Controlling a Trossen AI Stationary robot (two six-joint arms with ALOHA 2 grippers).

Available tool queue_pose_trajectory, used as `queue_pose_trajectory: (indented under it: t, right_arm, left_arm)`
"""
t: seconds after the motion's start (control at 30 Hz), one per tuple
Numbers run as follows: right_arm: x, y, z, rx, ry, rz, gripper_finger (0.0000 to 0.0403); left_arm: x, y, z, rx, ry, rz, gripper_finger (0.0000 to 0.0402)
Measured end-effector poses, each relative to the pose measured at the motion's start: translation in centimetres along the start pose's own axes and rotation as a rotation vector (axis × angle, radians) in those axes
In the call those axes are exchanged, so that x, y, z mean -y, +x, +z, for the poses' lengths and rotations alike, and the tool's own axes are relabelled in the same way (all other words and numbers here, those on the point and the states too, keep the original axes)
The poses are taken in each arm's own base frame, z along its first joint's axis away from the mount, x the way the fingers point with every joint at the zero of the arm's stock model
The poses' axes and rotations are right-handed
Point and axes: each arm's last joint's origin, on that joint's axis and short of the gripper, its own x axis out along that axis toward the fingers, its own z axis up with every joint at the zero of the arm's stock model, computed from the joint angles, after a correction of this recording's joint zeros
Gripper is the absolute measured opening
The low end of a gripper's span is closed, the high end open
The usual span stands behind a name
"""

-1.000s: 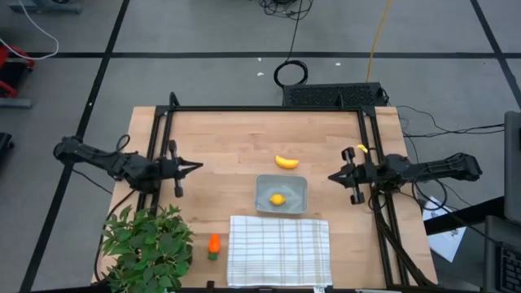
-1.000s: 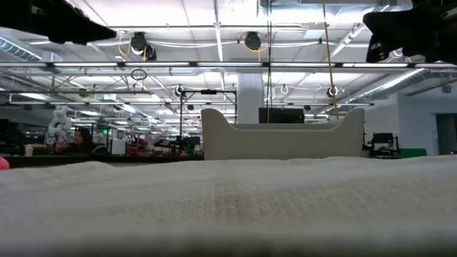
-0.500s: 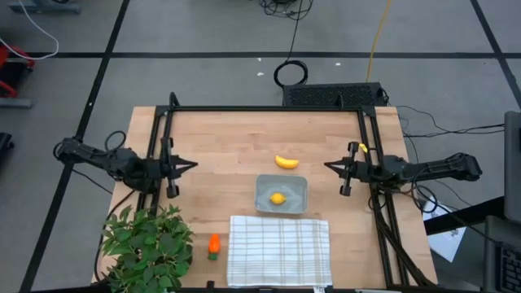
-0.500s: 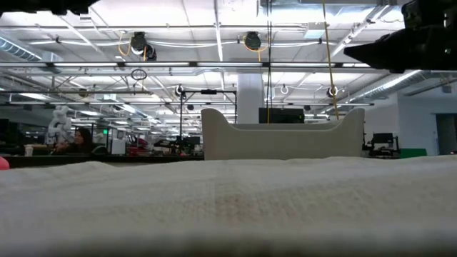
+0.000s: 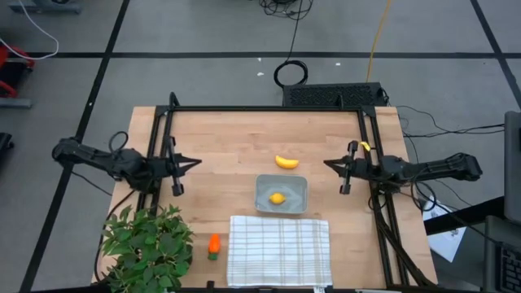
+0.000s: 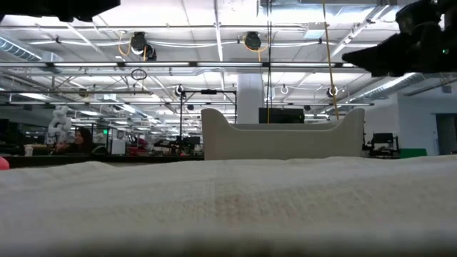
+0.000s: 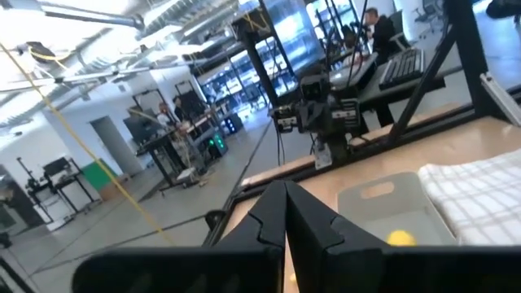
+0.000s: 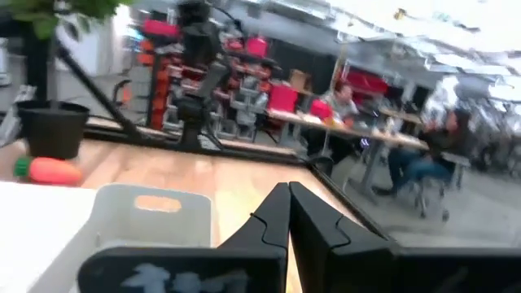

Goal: Pick and placing Produce into tupperware
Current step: Put the yellow banana into the bin

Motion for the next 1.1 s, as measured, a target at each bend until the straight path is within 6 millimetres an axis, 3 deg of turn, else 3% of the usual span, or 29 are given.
queue_pose_trajectory:
  t: [0.07,0.23,0.4,0.63,0.9,1.1]
  right_arm:
    - [-0.1,0.2,-0.3,-0.085,0.002,0.015,0.0]
    - [0.9,1.4,2.7,-0.175,0.034,-0.039,0.0]
    - [1.9,2.4,6.6,-0.263,0.064,0.053,0.0]
    - [4.0,5.7,8.9,-0.515,-0.031,0.039,0.0]
    - [8.0,10.3,9.5,-0.584,0.03,0.172,0.0]
    - [9.3,11.2,7.7,-0.627,0.002,0.308,0.0]
  left_arm:
    - [0.1,0.2,-0.2,-0.017,-0.015,-0.005,0.0003]
    - [0.4,0.3,-0.4,-0.043,-0.061,-0.02,0.0007]
    - [0.4,0.2,-0.3,-0.029,-0.035,-0.027,0.0011]
    - [0.5,0.3,-0.7,-0.071,0.061,-0.024,0.0003]
    - [0.2,0.8,-1.6,-0.171,0.104,0.015,0.0004]
    - [0.0,0.7,-2.0,-0.203,0.078,0.038,0.001]
